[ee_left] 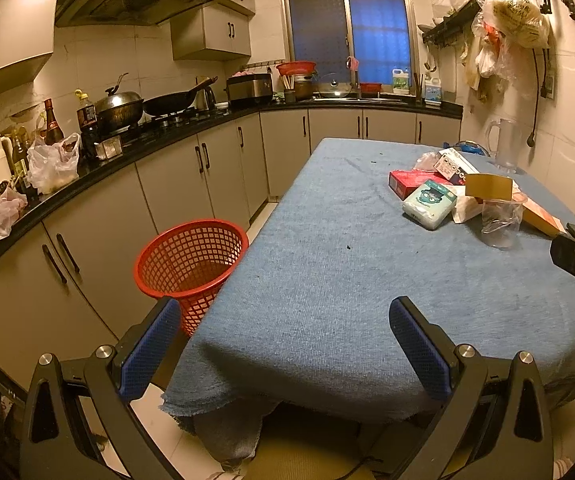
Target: Collect trash
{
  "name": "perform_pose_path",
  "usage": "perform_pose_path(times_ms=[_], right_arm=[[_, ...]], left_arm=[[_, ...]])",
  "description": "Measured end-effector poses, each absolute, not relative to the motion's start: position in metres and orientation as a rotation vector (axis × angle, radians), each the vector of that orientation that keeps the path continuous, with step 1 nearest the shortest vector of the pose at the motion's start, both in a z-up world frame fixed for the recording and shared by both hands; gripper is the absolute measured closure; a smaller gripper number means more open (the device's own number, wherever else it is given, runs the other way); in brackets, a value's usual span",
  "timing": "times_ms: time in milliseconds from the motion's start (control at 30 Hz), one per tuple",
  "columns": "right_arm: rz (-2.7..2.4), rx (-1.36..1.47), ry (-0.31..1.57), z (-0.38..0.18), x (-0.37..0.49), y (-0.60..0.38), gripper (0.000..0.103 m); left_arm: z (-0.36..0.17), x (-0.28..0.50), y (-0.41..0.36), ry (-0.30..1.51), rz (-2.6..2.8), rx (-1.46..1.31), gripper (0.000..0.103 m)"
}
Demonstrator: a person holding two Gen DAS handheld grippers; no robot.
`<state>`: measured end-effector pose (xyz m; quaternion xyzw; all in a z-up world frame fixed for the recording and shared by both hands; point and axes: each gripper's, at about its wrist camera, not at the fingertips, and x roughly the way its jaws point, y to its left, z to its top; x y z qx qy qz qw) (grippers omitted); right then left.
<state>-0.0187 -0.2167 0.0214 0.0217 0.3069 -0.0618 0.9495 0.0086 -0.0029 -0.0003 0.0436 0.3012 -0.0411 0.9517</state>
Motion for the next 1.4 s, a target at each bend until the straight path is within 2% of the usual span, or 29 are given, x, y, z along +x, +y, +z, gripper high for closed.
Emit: perform_pose_path(times_ms=[667,1033,1233,1300,1400], right_arm=[[-0.187,0.118,0.677,0.011,0.005,-0.274,0.000],[-0.145,0.208,0.766,0.017,0.028,-0.363,0.000],[-0.088,0.307,0.805,0.016,0.037,-0.395,0.006],[-0.073,0.309,0.808,0.016,0.040,-0.397,0.012],[-0.050,0.314,0.814,0.015,0.044,-0.400,0.014]], left_arm=[[-0.001,0.069,-0.051,0.671,-0.175,0.127,0.000],[-0.010,0.161,-0.100,0.907,-0.394,0.123,0.000],[-0.009,0.199,-0.123,0.917,-0.487,0.178,0.000],[-0.011,0.208,-0.136,0.921,-0.576,0.225,0.000],[-0.014,0.217,-0.152,0.900,-0.638,0.298,0.000]])
